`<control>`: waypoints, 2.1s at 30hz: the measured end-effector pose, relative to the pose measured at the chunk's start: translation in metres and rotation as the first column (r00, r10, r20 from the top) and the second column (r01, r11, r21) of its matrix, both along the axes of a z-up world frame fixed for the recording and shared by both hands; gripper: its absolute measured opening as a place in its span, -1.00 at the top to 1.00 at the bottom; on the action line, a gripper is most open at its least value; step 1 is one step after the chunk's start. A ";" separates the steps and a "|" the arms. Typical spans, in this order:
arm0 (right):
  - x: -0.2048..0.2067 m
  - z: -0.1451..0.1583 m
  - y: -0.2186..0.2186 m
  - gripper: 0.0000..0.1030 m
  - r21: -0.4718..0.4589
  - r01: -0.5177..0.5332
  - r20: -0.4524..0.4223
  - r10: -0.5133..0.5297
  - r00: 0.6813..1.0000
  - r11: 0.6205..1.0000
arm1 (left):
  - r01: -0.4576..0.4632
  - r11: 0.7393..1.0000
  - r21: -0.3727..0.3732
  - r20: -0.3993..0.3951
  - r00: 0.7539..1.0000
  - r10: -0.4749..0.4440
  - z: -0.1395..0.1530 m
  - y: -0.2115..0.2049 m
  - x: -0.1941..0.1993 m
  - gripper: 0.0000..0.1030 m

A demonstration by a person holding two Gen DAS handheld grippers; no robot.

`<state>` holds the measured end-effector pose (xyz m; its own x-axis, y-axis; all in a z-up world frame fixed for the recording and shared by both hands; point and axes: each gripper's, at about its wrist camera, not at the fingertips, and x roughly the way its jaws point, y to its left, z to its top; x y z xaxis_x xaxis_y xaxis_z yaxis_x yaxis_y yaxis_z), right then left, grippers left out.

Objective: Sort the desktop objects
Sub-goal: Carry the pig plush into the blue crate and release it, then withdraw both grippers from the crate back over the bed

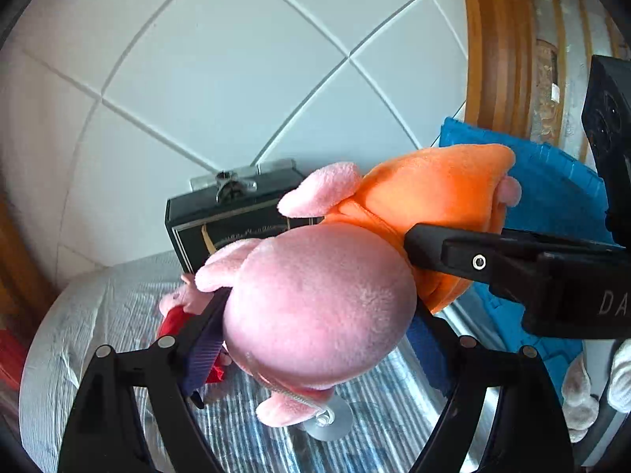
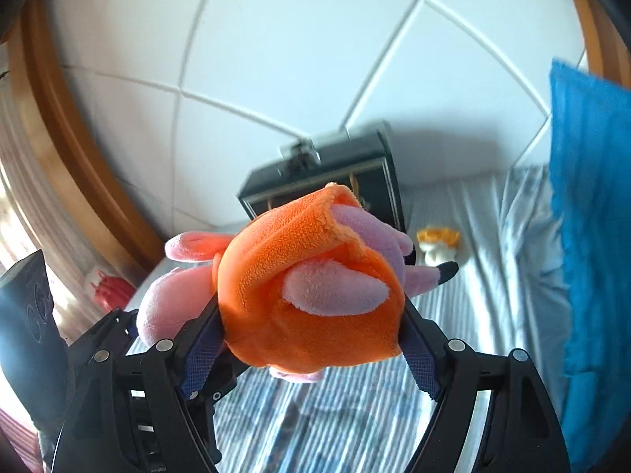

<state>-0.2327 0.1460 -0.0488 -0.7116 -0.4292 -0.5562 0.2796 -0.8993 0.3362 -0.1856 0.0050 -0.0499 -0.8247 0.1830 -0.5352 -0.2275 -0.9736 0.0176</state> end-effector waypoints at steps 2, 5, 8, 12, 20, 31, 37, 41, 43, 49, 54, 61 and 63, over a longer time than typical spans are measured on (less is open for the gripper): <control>0.021 0.025 0.008 -0.58 -0.004 0.022 -0.044 -0.022 0.999 1.000 | 0.020 1.000 0.001 -0.048 0.999 -0.020 0.023 0.012 0.018 -0.64; 0.054 0.062 0.028 -0.58 0.000 0.062 -0.114 -0.062 0.992 0.998 | 0.065 0.998 0.007 -0.114 0.991 -0.064 0.056 0.037 0.041 -0.65; 0.084 0.093 0.055 -0.59 0.008 0.114 -0.175 -0.111 0.978 0.993 | 0.122 0.992 0.018 -0.161 0.980 -0.118 0.082 0.070 0.058 -0.65; 0.124 0.122 0.104 -0.59 0.004 0.199 -0.235 -0.192 0.953 0.980 | 0.214 0.977 0.019 -0.203 0.957 -0.205 0.107 0.129 0.080 -0.65; 0.194 0.131 0.229 -0.61 -0.025 0.364 -0.257 -0.358 0.898 0.931 | 0.366 0.930 -0.016 -0.191 0.912 -0.362 0.113 0.259 0.109 -0.66; 0.248 0.100 0.366 -0.65 -0.057 0.497 -0.172 -0.499 0.849 0.866 | 0.418 0.902 -0.105 -0.131 0.894 -0.429 0.098 0.376 0.123 -0.66; 0.265 0.082 0.391 -0.82 -0.054 0.532 -0.142 -0.534 0.834 0.845 | 0.410 0.906 -0.102 -0.118 0.900 -0.420 0.091 0.395 0.134 -0.66; 0.268 0.077 0.398 -0.99 -0.047 0.543 -0.136 -0.544 0.828 0.838 | 0.384 0.920 -0.080 -0.123 0.912 -0.392 0.088 0.386 0.142 -0.66; 0.270 0.075 0.400 -0.99 -0.051 0.544 -0.138 -0.546 0.827 0.837 | 0.367 0.928 -0.061 -0.130 0.919 -0.372 0.090 0.378 0.146 -0.73; 0.278 0.081 0.389 -1.00 -0.064 0.545 -0.170 -0.547 0.820 0.836 | 0.280 0.960 -0.018 -0.203 0.939 -0.278 0.098 0.336 0.160 -0.97; 0.282 0.094 0.357 -1.00 -0.054 0.546 -0.258 -0.540 0.801 0.836 | 0.170 0.984 0.052 -0.237 0.959 -0.153 0.100 0.277 0.168 -0.98; 0.281 0.116 0.293 -1.00 -0.071 0.514 -0.384 -0.498 0.777 0.855 | 0.008 0.995 0.098 -0.232 0.973 0.015 0.091 0.189 0.163 -0.98; 0.277 0.119 0.269 -1.00 -0.067 0.488 -0.409 -0.470 0.782 0.870 | -0.024 0.993 0.113 -0.213 0.976 0.048 0.086 0.164 0.159 -0.98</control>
